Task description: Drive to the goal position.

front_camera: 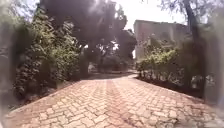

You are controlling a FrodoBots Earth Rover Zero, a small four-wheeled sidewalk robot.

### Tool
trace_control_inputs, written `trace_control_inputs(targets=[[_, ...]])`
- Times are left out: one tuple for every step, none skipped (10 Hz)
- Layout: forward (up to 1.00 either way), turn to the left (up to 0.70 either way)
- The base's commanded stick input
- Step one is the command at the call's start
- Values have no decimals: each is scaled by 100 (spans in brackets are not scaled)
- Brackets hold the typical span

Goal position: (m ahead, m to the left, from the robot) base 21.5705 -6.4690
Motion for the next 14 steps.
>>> trace_control_inputs(targets=[[70, 0], [70, 0], [70, 0], [70, 0], [70, 0], [70, 0], [70, 0], [70, 0], [70, 0], [70, 0], [70, 0], [70, 0], [70, 0], [70, 0]])
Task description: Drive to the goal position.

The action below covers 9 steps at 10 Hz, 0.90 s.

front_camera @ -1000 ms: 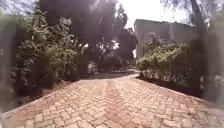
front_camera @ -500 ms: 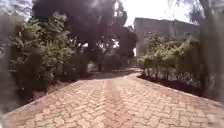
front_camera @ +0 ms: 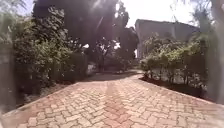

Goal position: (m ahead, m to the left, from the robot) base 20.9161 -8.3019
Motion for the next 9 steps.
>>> trace_control_inputs(targets=[[70, 0], [70, 0], [70, 0], [70, 0], [70, 0], [70, 0], [70, 0], [70, 0], [70, 0]])
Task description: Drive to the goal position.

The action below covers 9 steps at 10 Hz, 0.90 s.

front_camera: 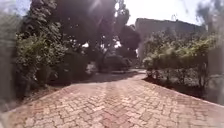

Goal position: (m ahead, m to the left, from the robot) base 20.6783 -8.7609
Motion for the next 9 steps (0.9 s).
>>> trace_control_inputs(targets=[[70, 0], [70, 0], [70, 0], [70, 0], [70, 0], [70, 0], [70, 0], [70, 0], [70, 0]])
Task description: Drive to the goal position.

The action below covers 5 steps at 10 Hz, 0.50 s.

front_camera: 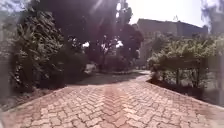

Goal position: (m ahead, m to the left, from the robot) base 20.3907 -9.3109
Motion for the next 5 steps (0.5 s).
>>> trace_control_inputs(targets=[[70, 0], [70, 0], [70, 0], [70, 0], [70, 0]])
